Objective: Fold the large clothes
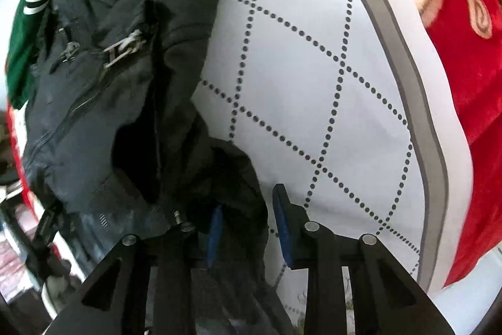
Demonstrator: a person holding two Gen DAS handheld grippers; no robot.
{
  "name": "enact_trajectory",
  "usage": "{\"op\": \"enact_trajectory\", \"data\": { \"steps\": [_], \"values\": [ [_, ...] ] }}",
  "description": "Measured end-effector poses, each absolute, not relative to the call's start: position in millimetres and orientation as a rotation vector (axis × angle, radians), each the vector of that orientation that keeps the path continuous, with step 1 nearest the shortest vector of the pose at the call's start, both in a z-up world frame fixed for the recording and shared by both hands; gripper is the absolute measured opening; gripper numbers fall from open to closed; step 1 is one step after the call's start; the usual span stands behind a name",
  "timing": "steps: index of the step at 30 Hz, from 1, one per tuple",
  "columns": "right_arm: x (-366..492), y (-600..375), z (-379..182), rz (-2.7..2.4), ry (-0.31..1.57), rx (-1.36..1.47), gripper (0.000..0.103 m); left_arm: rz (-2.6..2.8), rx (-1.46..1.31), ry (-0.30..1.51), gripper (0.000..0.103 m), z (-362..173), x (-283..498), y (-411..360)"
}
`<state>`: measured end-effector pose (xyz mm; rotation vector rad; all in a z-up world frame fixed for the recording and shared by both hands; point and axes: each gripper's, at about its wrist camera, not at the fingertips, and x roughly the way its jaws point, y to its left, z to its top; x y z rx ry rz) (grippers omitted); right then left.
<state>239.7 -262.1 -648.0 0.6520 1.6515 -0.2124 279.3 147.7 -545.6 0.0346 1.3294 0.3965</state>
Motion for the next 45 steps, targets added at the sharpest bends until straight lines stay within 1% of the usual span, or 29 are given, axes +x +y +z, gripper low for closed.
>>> {"op": "enact_trajectory", "data": {
  "steps": [1, 2, 5, 8, 11, 15, 18, 21, 24, 26, 27, 29, 30, 32, 33, 34, 36, 39, 41, 42, 45],
  "values": [
    [237, -266, -641, -0.208, 1.656, 0.660, 0.037, 0.396, 0.041, 1.330, 0.103, -542, 278, 145],
    [235, -270, -635, -0.210, 1.660, 0.656, 0.038, 0.393, 0.048, 1.324, 0.103, -536, 275, 144],
    [229, -272, -604, -0.230, 1.624, 0.623, 0.039, 0.371, 0.038, 1.297, 0.103, -515, 260, 138],
    [235, -263, -570, -0.241, 1.535, 0.560, 0.039, 0.345, 0.033, 1.284, 0.103, -500, 247, 131],
    [252, -241, -552, -0.198, 1.452, 0.477, 0.038, 0.308, 0.022, 1.289, 0.103, -498, 243, 126],
    [289, -203, -571, -0.189, 1.444, 0.304, 0.037, 0.289, 0.066, 1.285, 0.103, -506, 242, 119],
    [304, -192, -609, -0.222, 1.525, 0.202, 0.035, 0.293, 0.085, 1.282, 0.103, -514, 239, 115],
    [310, -185, -618, -0.217, 1.536, 0.108, 0.034, 0.314, 0.095, 1.289, 0.103, -521, 235, 114],
    [313, -183, -614, -0.195, 1.542, 0.125, 0.035, 0.347, 0.095, 1.283, 0.103, -517, 229, 111],
    [312, -195, -603, -0.143, 1.531, 0.215, 0.035, 0.378, 0.104, 1.265, 0.103, -508, 224, 105],
    [308, -205, -598, -0.119, 1.526, 0.250, 0.036, 0.391, 0.110, 1.256, 0.103, -502, 222, 101],
    [300, -229, -586, -0.041, 1.527, 0.347, 0.042, 0.419, 0.120, 1.236, 0.103, -491, 215, 89],
    [297, -240, -580, -0.032, 1.537, 0.357, 0.044, 0.428, 0.121, 1.234, 0.103, -485, 211, 83],
    [288, -263, -568, -0.001, 1.542, 0.367, 0.044, 0.441, 0.114, 1.231, 0.103, -471, 201, 62],
    [285, -270, -564, 0.011, 1.542, 0.369, 0.046, 0.441, 0.111, 1.233, 0.103, -466, 198, 55],
    [278, -285, -557, 0.027, 1.544, 0.369, 0.054, 0.438, 0.108, 1.236, 0.103, -461, 194, 45],
    [263, -310, -549, 0.046, 1.559, 0.372, 0.061, 0.426, 0.104, 1.241, 0.103, -450, 182, 17],
    [245, -338, -545, 0.069, 1.589, 0.399, 0.061, 0.387, 0.105, 1.267, 0.103, -442, 167, -25],
    [231, -367, -544, 0.077, 1.602, 0.404, 0.064, 0.358, 0.116, 1.286, 0.103, -441, 158, -53],
    [232, -366, -548, 0.078, 1.605, 0.408, 0.066, 0.339, 0.123, 1.300, 0.103, -443, 154, -67],
    [220, -396, -554, 0.082, 1.623, 0.419, 0.066, 0.282, 0.151, 1.352, 0.103, -453, 138, -110]
  ]
}}
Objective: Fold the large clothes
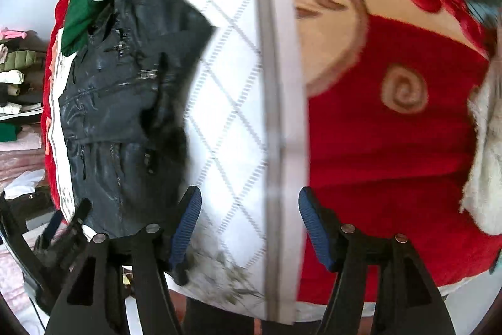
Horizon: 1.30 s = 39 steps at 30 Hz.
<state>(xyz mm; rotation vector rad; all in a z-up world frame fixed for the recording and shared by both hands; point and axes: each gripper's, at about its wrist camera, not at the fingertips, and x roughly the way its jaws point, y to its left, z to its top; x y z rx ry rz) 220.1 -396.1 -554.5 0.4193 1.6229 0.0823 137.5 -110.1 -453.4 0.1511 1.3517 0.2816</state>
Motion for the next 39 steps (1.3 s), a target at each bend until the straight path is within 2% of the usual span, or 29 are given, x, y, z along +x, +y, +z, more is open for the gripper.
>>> {"op": "enact_trajectory", "data": {
  "steps": [6, 14, 19, 25, 27, 28, 29, 30, 33, 35, 36, 37, 39],
  "values": [
    [217, -423, -579, 0.064, 1.649, 0.467, 0.066, 0.234, 0.203, 1.439, 0.103, -488, 106, -167],
    [232, -430, -598, 0.066, 1.650, 0.483, 0.066, 0.340, 0.787, 1.344, 0.103, -569, 87, -209],
    [245, -423, -607, 0.088, 1.651, 0.463, 0.066, 0.371, 0.780, 1.320, 0.103, -576, 96, -195],
    [279, -394, -623, 0.245, 1.591, 0.530, 0.066, 0.397, 0.589, 1.348, 0.101, -563, 124, -160],
    [291, -380, -628, 0.336, 1.568, 0.590, 0.066, 0.348, 0.500, 1.365, 0.077, -558, 123, -151],
    [302, -368, -635, 0.403, 1.559, 0.649, 0.067, 0.310, 0.449, 1.373, 0.047, -554, 121, -149],
    [309, -359, -641, 0.454, 1.552, 0.700, 0.069, 0.296, 0.429, 1.375, 0.036, -551, 119, -147],
    [317, -350, -649, 0.491, 1.552, 0.742, 0.077, 0.289, 0.430, 1.364, 0.033, -548, 118, -147],
    [333, -326, -672, 0.562, 1.565, 0.871, 0.078, 0.264, 0.370, 1.344, 0.024, -534, 115, -136],
    [339, -314, -683, 0.577, 1.571, 0.946, 0.078, 0.249, 0.336, 1.336, 0.013, -526, 118, -128],
    [342, -308, -685, 0.583, 1.569, 0.967, 0.073, 0.238, 0.318, 1.330, 0.011, -521, 120, -124],
    [344, -301, -685, 0.576, 1.578, 0.964, 0.050, 0.228, 0.308, 1.322, 0.005, -516, 121, -123],
    [346, -291, -684, 0.547, 1.584, 0.948, 0.031, 0.206, 0.297, 1.301, 0.004, -506, 122, -122]
  ]
}}
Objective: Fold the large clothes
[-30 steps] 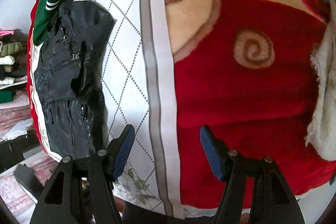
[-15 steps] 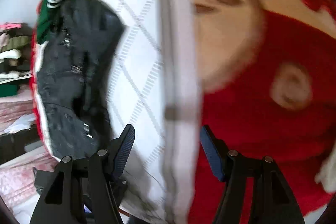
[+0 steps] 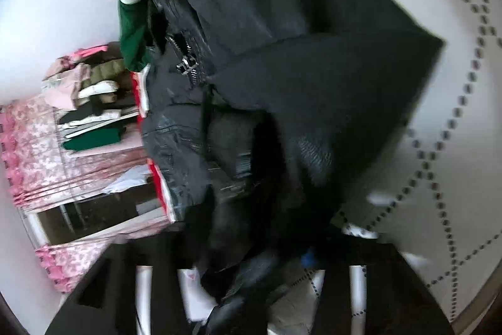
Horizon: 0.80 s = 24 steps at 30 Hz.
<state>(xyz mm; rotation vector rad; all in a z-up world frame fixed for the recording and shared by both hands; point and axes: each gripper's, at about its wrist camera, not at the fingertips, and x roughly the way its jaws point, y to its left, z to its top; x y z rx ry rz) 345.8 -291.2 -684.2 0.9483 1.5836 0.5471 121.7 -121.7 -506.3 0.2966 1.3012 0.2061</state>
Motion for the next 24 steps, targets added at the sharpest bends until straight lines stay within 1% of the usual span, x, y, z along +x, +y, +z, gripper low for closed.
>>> {"op": "enact_trajectory", "data": {
  "steps": [1, 4, 6, 10, 15, 16, 19, 22, 24],
  "values": [
    [346, -289, -680, 0.530, 1.573, 0.951, 0.025, 0.191, 0.285, 1.293, 0.004, -500, 122, -119],
    [345, -284, -657, 0.505, 1.544, 0.952, 0.020, 0.159, 0.248, 1.273, 0.004, -485, 119, -112],
    [345, -277, -636, 0.496, 1.533, 0.926, 0.018, 0.140, 0.212, 1.259, 0.004, -471, 118, -99],
    [353, -242, -576, 0.486, 1.511, 0.813, 0.018, 0.118, 0.131, 1.237, 0.004, -441, 118, -64],
    [364, -177, -514, 0.469, 1.496, 0.640, 0.018, 0.096, -0.019, 1.234, 0.005, -409, 124, 4],
    [368, -151, -502, 0.465, 1.494, 0.582, 0.018, 0.099, -0.042, 1.234, 0.006, -406, 125, 17],
    [379, -88, -487, 0.455, 1.504, 0.476, 0.018, 0.125, -0.122, 1.245, 0.010, -407, 131, 70],
    [389, -27, -495, 0.438, 1.538, 0.409, 0.018, 0.164, -0.204, 1.263, 0.013, -422, 135, 119],
    [395, 16, -508, 0.413, 1.570, 0.344, 0.018, 0.192, -0.266, 1.288, 0.015, -443, 139, 156]
  ]
}}
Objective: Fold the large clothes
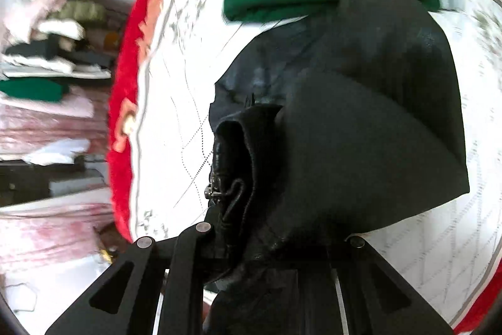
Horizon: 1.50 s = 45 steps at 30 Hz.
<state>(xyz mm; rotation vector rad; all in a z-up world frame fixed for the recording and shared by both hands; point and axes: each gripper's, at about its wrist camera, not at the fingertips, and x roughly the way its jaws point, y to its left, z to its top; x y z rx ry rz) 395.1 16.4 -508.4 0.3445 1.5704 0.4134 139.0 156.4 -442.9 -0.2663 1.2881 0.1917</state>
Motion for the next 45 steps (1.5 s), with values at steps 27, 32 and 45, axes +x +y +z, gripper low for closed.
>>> {"op": "enact_trajectory", "data": {
  "steps": [27, 32, 45],
  "values": [
    [441, -138, -619, 0.322, 1.339, 0.691, 0.097, 0.379, -0.332, 1.390, 0.096, -546, 152, 248],
    [428, -132, -599, 0.375, 1.312, 0.583, 0.023, 0.400, -0.266, 1.372, 0.096, -529, 160, 243],
    [164, -318, -587, -0.177, 1.490, 0.873, 0.023, 0.289, -0.142, 1.353, 0.096, -482, 156, 181]
  ]
}}
